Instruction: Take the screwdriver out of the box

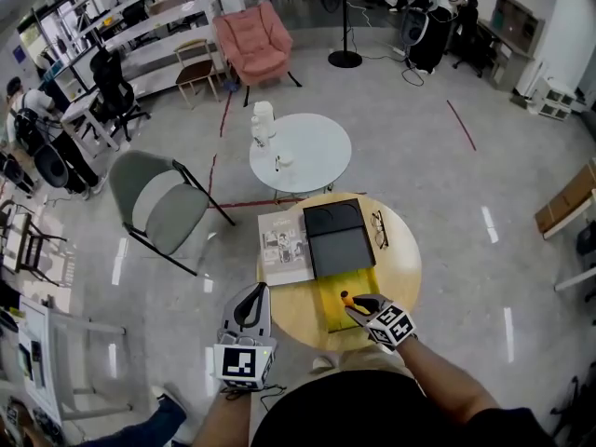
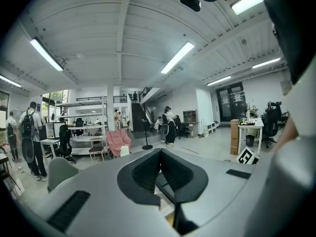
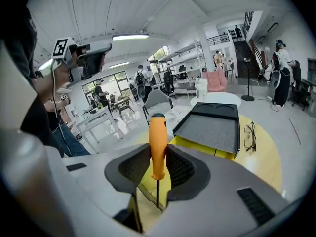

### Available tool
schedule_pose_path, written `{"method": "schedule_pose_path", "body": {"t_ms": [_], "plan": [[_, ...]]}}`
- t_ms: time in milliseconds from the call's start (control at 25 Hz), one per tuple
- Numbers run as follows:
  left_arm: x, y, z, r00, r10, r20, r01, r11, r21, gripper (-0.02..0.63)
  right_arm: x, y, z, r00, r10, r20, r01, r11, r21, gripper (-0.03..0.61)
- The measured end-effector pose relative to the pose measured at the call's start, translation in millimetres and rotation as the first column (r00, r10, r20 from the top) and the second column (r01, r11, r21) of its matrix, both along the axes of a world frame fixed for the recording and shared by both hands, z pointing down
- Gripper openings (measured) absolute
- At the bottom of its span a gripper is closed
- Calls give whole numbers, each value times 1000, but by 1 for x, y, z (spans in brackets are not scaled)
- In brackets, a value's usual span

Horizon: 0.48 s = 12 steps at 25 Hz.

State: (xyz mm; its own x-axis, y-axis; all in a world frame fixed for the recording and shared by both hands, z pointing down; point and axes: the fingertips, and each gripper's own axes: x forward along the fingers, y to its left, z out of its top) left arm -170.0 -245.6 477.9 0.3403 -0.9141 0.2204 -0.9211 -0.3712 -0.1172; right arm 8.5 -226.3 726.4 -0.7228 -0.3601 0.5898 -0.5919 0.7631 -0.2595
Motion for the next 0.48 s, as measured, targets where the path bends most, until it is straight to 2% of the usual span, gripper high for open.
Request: {"method": "schedule_pose_path", "body": {"t_ms": [480], "plan": [[-11,10,-9,1000,6,-7,-6,1000,27,14,-7,8,-86,988,50,148,-64,993,96,118]]}}
